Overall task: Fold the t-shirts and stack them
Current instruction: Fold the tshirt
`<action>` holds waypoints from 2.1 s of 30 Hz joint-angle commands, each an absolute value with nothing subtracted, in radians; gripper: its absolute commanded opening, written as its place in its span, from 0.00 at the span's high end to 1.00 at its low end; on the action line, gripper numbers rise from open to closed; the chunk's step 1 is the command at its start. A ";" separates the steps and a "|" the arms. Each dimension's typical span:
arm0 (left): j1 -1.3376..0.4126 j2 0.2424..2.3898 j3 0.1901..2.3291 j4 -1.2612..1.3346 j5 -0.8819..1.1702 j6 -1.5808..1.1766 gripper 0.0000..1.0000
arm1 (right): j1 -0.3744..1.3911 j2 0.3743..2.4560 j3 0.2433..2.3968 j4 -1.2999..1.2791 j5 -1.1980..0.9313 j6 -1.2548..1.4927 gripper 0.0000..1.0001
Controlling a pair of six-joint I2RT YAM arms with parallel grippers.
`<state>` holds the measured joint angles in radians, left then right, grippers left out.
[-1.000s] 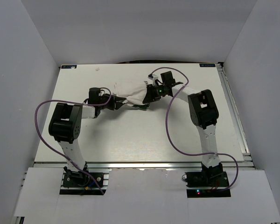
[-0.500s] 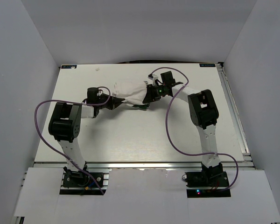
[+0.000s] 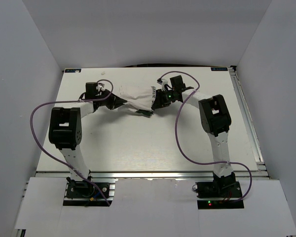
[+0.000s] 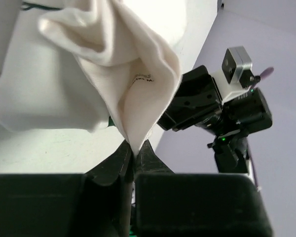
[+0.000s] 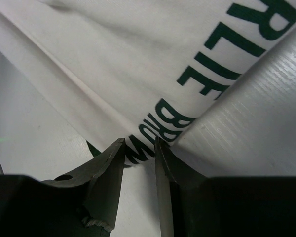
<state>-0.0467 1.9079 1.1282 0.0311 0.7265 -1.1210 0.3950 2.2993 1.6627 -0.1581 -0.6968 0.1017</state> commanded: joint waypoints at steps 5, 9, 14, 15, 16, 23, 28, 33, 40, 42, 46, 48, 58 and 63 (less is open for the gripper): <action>-0.031 1.962 1.233 -0.156 0.798 -0.887 0.89 | 0.387 2.313 1.667 -0.172 -0.669 0.098 0.63; -0.029 1.963 1.210 -0.160 0.844 -0.834 0.83 | 0.387 2.312 1.677 -0.172 -0.689 0.104 0.63; -0.031 1.970 1.201 -0.189 0.838 -0.675 0.79 | 0.388 2.247 1.657 -0.114 -0.765 0.074 0.54; -0.029 1.961 1.200 -0.190 0.830 -0.635 0.79 | 0.388 2.232 1.649 -0.100 -0.770 0.045 0.52; -0.029 1.954 1.197 -0.192 0.807 -0.617 0.79 | 0.390 2.203 1.635 -0.089 -0.784 0.023 0.51; -0.031 1.919 1.204 -0.206 0.718 -0.428 0.77 | 0.411 2.119 1.623 -0.109 -0.813 -0.338 0.36; -0.029 1.917 1.226 -0.204 0.695 -0.370 0.75 | 0.474 2.076 1.615 -0.164 -0.718 -0.613 0.31; -0.031 1.904 1.229 -0.206 0.649 -0.351 0.75 | 0.540 2.089 1.638 -0.195 -0.609 -0.768 0.30; -0.029 1.891 1.230 -0.195 0.661 -0.367 0.73 | 0.592 2.128 1.666 -0.244 -0.543 -0.910 0.29; -0.031 1.887 1.232 -0.187 0.664 -0.376 0.73 | 0.603 2.143 1.672 -0.241 -0.525 -0.911 0.29; -0.031 1.879 1.233 -0.176 0.670 -0.393 0.72 | 0.611 2.169 1.706 -0.265 -0.512 -0.916 0.30; -0.029 1.879 1.233 -0.170 0.672 -0.397 0.71 | 0.612 2.169 1.704 -0.281 -0.518 -0.922 0.31; -0.031 1.876 1.236 -0.156 0.678 -0.410 0.70 | 0.623 2.140 1.644 -0.298 -0.543 -0.936 0.38; -0.031 1.875 1.238 -0.156 0.681 -0.403 0.70 | 0.626 2.172 1.675 -0.301 -0.520 -0.916 0.52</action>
